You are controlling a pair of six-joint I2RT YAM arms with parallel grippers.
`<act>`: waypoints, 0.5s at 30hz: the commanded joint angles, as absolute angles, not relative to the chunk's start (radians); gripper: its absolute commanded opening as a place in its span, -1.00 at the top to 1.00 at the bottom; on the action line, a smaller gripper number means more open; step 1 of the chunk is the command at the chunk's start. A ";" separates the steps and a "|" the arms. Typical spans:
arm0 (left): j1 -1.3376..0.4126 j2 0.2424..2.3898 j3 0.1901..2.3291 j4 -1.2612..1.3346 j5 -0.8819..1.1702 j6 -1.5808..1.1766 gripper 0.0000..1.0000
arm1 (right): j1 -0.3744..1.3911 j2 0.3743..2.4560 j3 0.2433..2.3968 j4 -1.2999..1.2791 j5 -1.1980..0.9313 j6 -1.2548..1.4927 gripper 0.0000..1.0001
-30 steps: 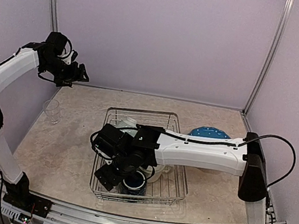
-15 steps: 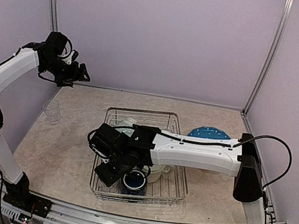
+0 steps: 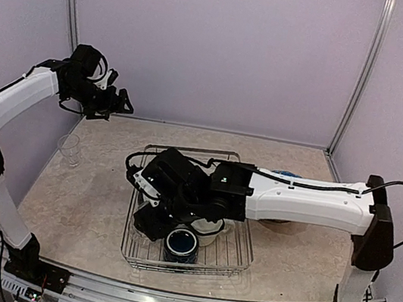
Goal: Unload the mixed dishes from the dish rack
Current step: Grab the cup from the dish rack, then pass from the right arm to the left
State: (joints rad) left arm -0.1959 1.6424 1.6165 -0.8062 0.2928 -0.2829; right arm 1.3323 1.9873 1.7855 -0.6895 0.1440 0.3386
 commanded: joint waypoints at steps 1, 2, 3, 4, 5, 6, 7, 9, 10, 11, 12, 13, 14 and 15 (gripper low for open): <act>-0.215 1.608 1.584 -0.761 0.319 -0.273 -0.86 | 1.336 1.790 1.640 -0.491 0.151 0.301 0.72; -0.220 1.603 1.576 -0.748 0.346 -0.280 -0.86 | 1.332 1.744 1.600 -0.448 0.166 0.298 0.79; -0.227 1.600 1.568 -0.721 0.387 -0.288 -0.86 | 1.328 1.700 1.546 -0.396 0.180 0.297 0.85; -0.233 1.590 1.553 -0.692 0.430 -0.296 -0.86 | 1.324 1.653 1.490 -0.337 0.200 0.297 0.91; -0.242 1.583 1.534 -0.664 0.464 -0.303 -0.87 | 1.317 1.606 1.436 -0.284 0.227 0.304 0.96; -0.253 1.568 1.514 -0.630 0.493 -0.311 -0.87 | 1.305 1.564 1.383 -0.234 0.255 0.316 1.00; -0.264 1.556 1.491 -0.597 0.524 -0.318 -0.88 | 1.290 1.520 1.337 -0.193 0.280 0.338 1.00; -0.283 1.517 1.450 -0.530 0.616 -0.339 -0.90 | 1.252 1.443 1.245 -0.124 0.307 0.385 1.00; -0.292 1.507 1.432 -0.496 0.662 -0.358 -0.91 | 1.228 1.393 1.191 -0.095 0.306 0.414 1.00; -0.298 1.489 1.413 -0.454 0.710 -0.378 -0.92 | 1.198 1.357 1.147 -0.062 0.293 0.441 1.00; -0.305 1.478 1.391 -0.408 0.760 -0.403 -0.92 | 1.168 1.323 1.107 -0.013 0.267 0.467 1.00; -0.311 1.465 1.366 -0.357 0.804 -0.430 -0.92 | 1.142 1.288 1.067 0.023 0.248 0.492 1.00; -0.316 1.450 1.343 -0.299 0.856 -0.459 -0.92 | 1.115 1.255 1.025 0.067 0.232 0.513 1.00; -0.320 1.443 1.320 -0.245 0.905 -0.489 -0.93 | 1.092 1.222 0.988 0.109 0.214 0.531 1.00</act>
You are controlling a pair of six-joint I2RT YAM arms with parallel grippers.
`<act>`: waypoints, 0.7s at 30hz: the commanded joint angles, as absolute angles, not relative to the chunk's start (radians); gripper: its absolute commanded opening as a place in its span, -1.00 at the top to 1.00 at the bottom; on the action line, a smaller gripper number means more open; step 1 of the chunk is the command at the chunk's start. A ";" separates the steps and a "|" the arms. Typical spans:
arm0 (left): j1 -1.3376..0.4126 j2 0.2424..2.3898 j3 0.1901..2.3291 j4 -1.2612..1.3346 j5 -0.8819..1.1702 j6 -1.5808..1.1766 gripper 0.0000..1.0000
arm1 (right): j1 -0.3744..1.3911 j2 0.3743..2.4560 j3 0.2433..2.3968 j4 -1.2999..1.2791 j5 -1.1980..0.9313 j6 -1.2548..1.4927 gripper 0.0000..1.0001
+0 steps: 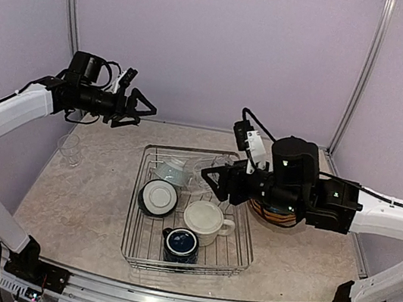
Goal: Unload the mixed dishes from the dish rack
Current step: Pass from the right arm to the left
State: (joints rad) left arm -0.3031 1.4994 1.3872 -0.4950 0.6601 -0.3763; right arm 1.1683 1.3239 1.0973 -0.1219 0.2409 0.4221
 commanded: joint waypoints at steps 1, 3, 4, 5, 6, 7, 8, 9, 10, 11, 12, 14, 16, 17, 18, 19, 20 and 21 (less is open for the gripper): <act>-0.322 1.437 1.300 -0.185 0.950 -0.522 -0.93 | 1.065 1.195 0.949 0.147 0.193 0.558 1.00; -0.331 1.438 1.265 -0.077 1.034 -0.585 -0.93 | 1.012 1.153 0.889 0.219 0.141 0.597 1.00; -0.336 1.442 1.254 -0.028 1.070 -0.615 -0.92 | 0.986 1.139 0.863 0.258 0.111 0.614 1.00; -0.346 1.449 1.244 0.030 1.098 -0.639 -0.92 | 0.955 1.128 0.841 0.297 0.085 0.633 1.00; -0.360 1.460 1.236 0.059 1.119 -0.659 -0.89 | 0.936 1.119 0.820 0.336 0.061 0.651 1.00; -0.374 1.466 1.229 0.080 1.138 -0.676 -0.85 | 0.915 1.114 0.793 0.385 0.039 0.669 1.00; -0.392 1.474 1.227 0.090 1.145 -0.680 -0.80 | 0.898 1.116 0.779 0.435 0.013 0.690 1.00; -0.412 1.482 1.228 0.092 1.148 -0.681 -0.76 | 0.881 1.122 0.768 0.496 -0.015 0.707 1.00; -0.430 1.486 1.229 0.090 1.147 -0.680 -0.72 | 0.868 1.140 0.767 0.555 -0.059 0.725 1.00; -0.449 1.494 1.231 0.088 1.148 -0.678 -0.71 | 0.860 1.166 0.778 0.604 -0.100 0.735 1.00; -0.464 1.501 1.232 0.083 1.147 -0.677 -0.70 | 0.857 1.204 0.800 0.636 -0.129 0.741 1.00; -0.493 1.519 1.233 0.085 1.154 -0.681 -0.67 | 0.857 1.276 0.851 0.676 -0.182 0.750 1.00; -0.515 1.532 1.231 0.094 1.157 -0.685 -0.63 | 0.856 1.341 0.885 0.747 -0.258 0.766 1.00; -0.528 1.537 1.230 0.098 1.158 -0.686 -0.62 | 0.856 1.369 0.899 0.784 -0.283 0.782 1.00; -0.535 1.538 1.230 0.097 1.158 -0.685 -0.60 | 0.857 1.398 0.910 0.814 -0.303 0.799 1.00; -0.540 1.539 1.230 0.097 1.159 -0.683 -0.58 | 0.858 1.426 0.922 0.843 -0.322 0.816 1.00; -0.544 1.536 1.230 0.096 1.160 -0.682 -0.57 | 0.857 1.453 0.930 0.879 -0.340 0.834 1.00; -0.546 1.534 1.230 0.095 1.160 -0.680 -0.54 | 0.857 1.479 0.937 0.913 -0.361 0.851 1.00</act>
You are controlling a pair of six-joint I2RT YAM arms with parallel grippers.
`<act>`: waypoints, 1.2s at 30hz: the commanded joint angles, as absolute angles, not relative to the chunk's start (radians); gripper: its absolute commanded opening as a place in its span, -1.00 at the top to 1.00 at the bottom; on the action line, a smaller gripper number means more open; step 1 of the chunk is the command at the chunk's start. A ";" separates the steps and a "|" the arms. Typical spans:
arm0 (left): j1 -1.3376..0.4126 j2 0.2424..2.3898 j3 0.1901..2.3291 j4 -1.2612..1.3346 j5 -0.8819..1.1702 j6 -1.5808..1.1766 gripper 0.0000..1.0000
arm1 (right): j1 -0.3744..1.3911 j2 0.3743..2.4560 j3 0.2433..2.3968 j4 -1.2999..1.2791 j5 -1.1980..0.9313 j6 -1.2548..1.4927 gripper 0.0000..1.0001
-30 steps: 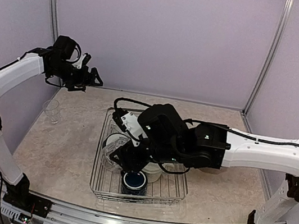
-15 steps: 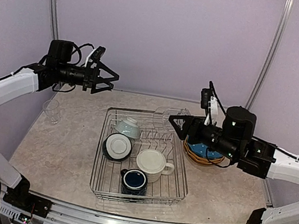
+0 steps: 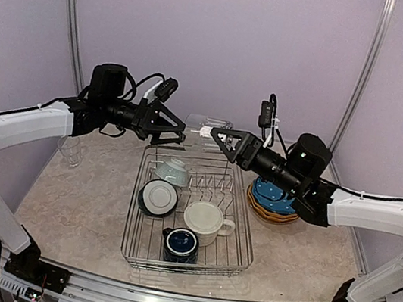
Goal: Unload the mixed dishes from the dish rack
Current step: Pass from the right arm to the left, then place the cup down.
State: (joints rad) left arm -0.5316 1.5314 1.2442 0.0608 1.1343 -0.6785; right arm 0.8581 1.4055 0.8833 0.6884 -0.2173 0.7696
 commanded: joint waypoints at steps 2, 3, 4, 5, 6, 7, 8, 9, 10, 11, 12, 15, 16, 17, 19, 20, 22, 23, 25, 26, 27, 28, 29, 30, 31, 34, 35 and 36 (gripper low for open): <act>-0.548 1.530 1.228 0.100 1.167 -0.678 -0.47 | 0.857 1.525 0.944 0.977 -0.384 0.884 1.00; -0.548 1.524 1.227 0.104 1.169 -0.679 -0.43 | 0.857 1.545 0.947 0.997 -0.386 0.898 1.00; -0.548 1.520 1.224 0.113 1.170 -0.681 -0.40 | 0.857 1.563 0.949 1.017 -0.386 0.909 1.00; -0.548 1.515 1.221 0.120 1.172 -0.684 -0.36 | 0.857 1.580 0.954 1.030 -0.388 0.917 1.00; -0.548 1.508 1.219 0.122 1.173 -0.684 -0.31 | 0.857 1.595 0.960 1.045 -0.392 0.925 1.00; -0.548 1.505 1.219 0.123 1.171 -0.684 -0.25 | 0.859 1.611 0.966 1.059 -0.395 0.933 1.00; -0.549 1.505 1.219 0.123 1.172 -0.685 -0.18 | 0.860 1.626 0.970 1.075 -0.398 0.939 1.00; -0.548 1.505 1.220 0.126 1.174 -0.688 -0.11 | 0.861 1.640 0.977 1.091 -0.399 0.945 1.00; -0.548 1.506 1.218 0.133 1.178 -0.693 -0.01 | 0.862 1.655 0.981 1.105 -0.401 0.951 1.00; -0.548 1.506 1.217 0.139 1.182 -0.698 0.11 | 0.863 1.668 0.986 1.119 -0.402 0.956 1.00; -0.546 1.507 1.218 0.142 1.187 -0.701 0.22 | 0.864 1.681 0.988 1.132 -0.403 0.959 1.00; -0.542 1.508 1.227 0.143 1.212 -0.703 0.56 | 0.863 1.703 0.985 1.164 -0.399 0.968 1.00; -0.540 1.508 1.230 0.144 1.221 -0.705 0.66 | 0.864 1.706 0.984 1.171 -0.397 0.966 1.00; -0.538 1.508 1.232 0.145 1.226 -0.708 0.78 | 0.864 1.707 0.979 1.174 -0.398 0.960 1.00; -0.531 1.508 1.233 0.146 1.226 -0.710 1.00 | 0.862 1.703 0.965 1.168 -0.382 0.952 1.00; -0.526 1.506 1.233 0.140 1.223 -0.709 1.00 | 0.861 1.700 0.960 1.157 -0.374 0.950 0.90; -0.517 1.505 1.237 0.126 1.209 -0.704 1.00 | 0.856 1.692 0.950 1.136 -0.362 0.946 0.47; -0.512 1.505 1.239 0.116 1.203 -0.699 1.00 | 0.853 1.686 0.947 1.121 -0.356 0.942 0.16; -0.502 1.504 1.252 0.076 1.184 -0.677 1.00 | 0.847 1.668 0.941 1.053 -0.336 0.922 -0.44; -0.494 1.500 1.264 0.044 1.170 -0.657 1.00 | 0.845 1.647 0.939 1.007 -0.317 0.908 -0.71; -0.484 1.497 1.279 -0.005 1.146 -0.626 1.00 | 0.844 1.631 0.938 0.932 -0.293 0.895 -0.90; -0.475 1.491 1.294 -0.059 1.117 -0.594 1.00 | 0.842 1.612 0.935 0.868 -0.260 0.879 -0.98; -0.465 1.480 1.305 -0.110 1.086 -0.558 1.00 | 0.841 1.594 0.934 0.807 -0.217 0.864 -0.99; -0.453 1.472 1.314 -0.146 1.053 -0.529 1.00 | 0.840 1.576 0.932 0.745 -0.190 0.851 -1.00; -0.440 1.460 1.321 -0.178 1.021 -0.502 1.00 | 0.837 1.559 0.931 0.697 -0.161 0.841 -0.99; -0.401 1.423 1.350 -0.303 0.866 -0.407 1.00 | 0.825 1.515 0.920 0.602 -0.120 0.815 -0.99; -0.387 1.411 1.365 -0.348 0.792 -0.372 1.00 | 0.824 1.502 0.918 0.578 -0.108 0.806 -1.00; -0.376 1.398 1.380 -0.393 0.702 -0.340 1.00 | 0.821 1.490 0.917 0.556 -0.095 0.795 -1.00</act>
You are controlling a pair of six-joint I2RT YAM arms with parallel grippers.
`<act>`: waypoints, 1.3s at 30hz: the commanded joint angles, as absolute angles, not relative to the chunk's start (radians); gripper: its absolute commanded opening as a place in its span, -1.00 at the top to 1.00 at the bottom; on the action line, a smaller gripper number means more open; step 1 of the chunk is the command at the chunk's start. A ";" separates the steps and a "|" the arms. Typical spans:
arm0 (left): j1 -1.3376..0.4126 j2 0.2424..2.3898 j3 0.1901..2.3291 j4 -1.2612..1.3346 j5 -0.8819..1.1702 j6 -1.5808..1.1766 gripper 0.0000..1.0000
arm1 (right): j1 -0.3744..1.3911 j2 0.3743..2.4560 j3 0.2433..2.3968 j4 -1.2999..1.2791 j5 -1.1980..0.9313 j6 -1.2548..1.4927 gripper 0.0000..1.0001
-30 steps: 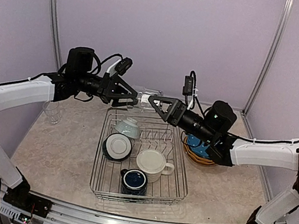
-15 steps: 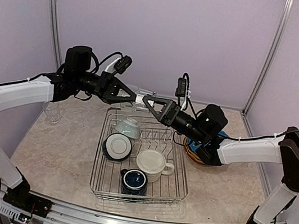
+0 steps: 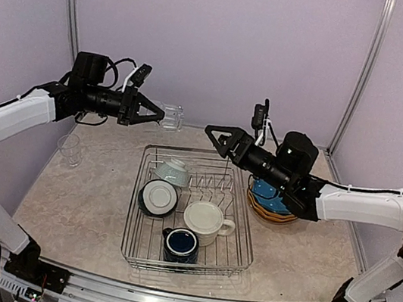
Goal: Unload the mixed dishes from the dish rack
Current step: Place the cup down.
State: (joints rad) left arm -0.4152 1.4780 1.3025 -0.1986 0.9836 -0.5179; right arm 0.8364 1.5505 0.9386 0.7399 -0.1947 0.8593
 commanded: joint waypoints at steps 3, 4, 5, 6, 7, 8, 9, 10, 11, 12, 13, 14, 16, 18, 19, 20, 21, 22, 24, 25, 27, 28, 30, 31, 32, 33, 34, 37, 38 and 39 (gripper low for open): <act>-0.351 1.372 1.411 -0.507 0.348 -0.278 1.00 | 0.822 1.458 0.917 0.490 -0.060 0.771 -1.00; -0.340 1.365 1.417 -0.535 0.201 -0.283 1.00 | 0.822 1.449 0.915 0.475 -0.050 0.766 -0.99; -0.325 1.364 1.426 -0.561 0.065 -0.300 1.00 | 0.822 1.442 0.912 0.462 -0.037 0.762 -0.99; -0.307 1.367 1.438 -0.591 -0.047 -0.320 1.00 | 0.822 1.438 0.909 0.449 -0.026 0.763 -1.00; -0.286 1.382 1.454 -0.620 -0.133 -0.337 1.00 | 0.822 1.433 0.907 0.438 -0.016 0.766 -1.00; -0.266 1.393 1.473 -0.652 -0.199 -0.360 1.00 | 0.822 1.431 0.907 0.429 -0.010 0.768 -1.00; -0.249 1.414 1.499 -0.690 -0.262 -0.389 1.00 | 0.823 1.431 0.907 0.422 -0.008 0.768 -1.00; -0.237 1.429 1.522 -0.722 -0.317 -0.418 1.00 | 0.822 1.430 0.906 0.419 -0.009 0.770 -0.99; -0.230 1.457 1.544 -0.758 -0.367 -0.455 1.00 | 0.822 1.429 0.908 0.412 -0.010 0.771 -0.99; -0.224 1.473 1.563 -0.791 -0.413 -0.500 1.00 | 0.822 1.426 0.909 0.405 -0.009 0.772 -0.99; -0.220 1.491 1.576 -0.819 -0.449 -0.553 1.00 | 0.821 1.423 0.908 0.398 -0.008 0.774 -1.00; -0.219 1.511 1.591 -0.855 -0.487 -0.620 1.00 | 0.822 1.420 0.903 0.394 -0.008 0.781 -0.99; -0.208 1.534 1.617 -0.935 -0.506 -0.769 1.00 | 0.823 1.415 0.883 0.402 0.003 0.809 -0.99; -0.191 1.563 1.650 -1.016 -0.462 -0.853 1.00 | 0.821 1.419 0.866 0.416 0.008 0.826 -1.00; -0.183 1.583 1.663 -1.038 -0.439 -0.874 1.00 | 0.822 1.421 0.864 0.412 0.008 0.829 -0.99; -0.175 1.598 1.675 -1.055 -0.422 -0.889 1.00 | 0.822 1.424 0.864 0.409 0.012 0.833 -1.00; -0.164 1.622 1.687 -1.078 -0.418 -0.906 1.00 | 0.822 1.425 0.864 0.407 0.015 0.835 -0.99; -0.155 1.637 1.703 -1.107 -0.420 -0.926 1.00 | 0.823 1.425 0.866 0.406 0.015 0.836 -1.00; -0.137 1.677 1.736 -1.159 -0.418 -0.958 1.00 | 0.823 1.425 0.873 0.405 0.016 0.833 -0.99; -0.130 1.688 1.752 -1.176 -0.411 -0.972 1.00 | 0.822 1.425 0.877 0.403 0.016 0.832 -1.00; -0.118 1.704 1.762 -1.184 -0.384 -0.966 1.00 | 0.822 1.425 0.883 0.398 0.019 0.829 -1.00; -0.110 1.711 1.763 -1.182 -0.368 -0.964 1.00 | 0.823 1.425 0.883 0.397 0.021 0.830 -1.00; -0.093 1.716 1.756 -1.172 -0.342 -0.963 1.00 | 0.823 1.427 0.881 0.399 0.019 0.833 -0.99; -0.083 1.717 1.753 -1.168 -0.334 -0.963 1.00 | 0.822 1.428 0.879 0.403 0.020 0.835 -0.99; -0.074 1.717 1.748 -1.158 -0.327 -0.956 1.00 | 0.822 1.428 0.878 0.405 0.019 0.835 -0.99; -0.064 1.715 1.739 -1.137 -0.310 -0.940 1.00 | 0.822 1.429 0.875 0.406 0.019 0.837 -0.99; -0.054 1.712 1.727 -1.109 -0.292 -0.918 1.00 | 0.822 1.430 0.874 0.408 0.020 0.837 -0.99; -0.027 1.711 1.703 -1.051 -0.246 -0.867 1.00 | 0.822 1.431 0.868 0.413 0.021 0.838 -0.99; -0.020 1.718 1.712 -1.050 -0.233 -0.852 1.00 | 0.822 1.431 0.868 0.415 0.022 0.837 -1.00; -0.017 1.730 1.724 -1.053 -0.219 -0.834 1.00 | 0.822 1.432 0.868 0.416 0.020 0.837 -0.99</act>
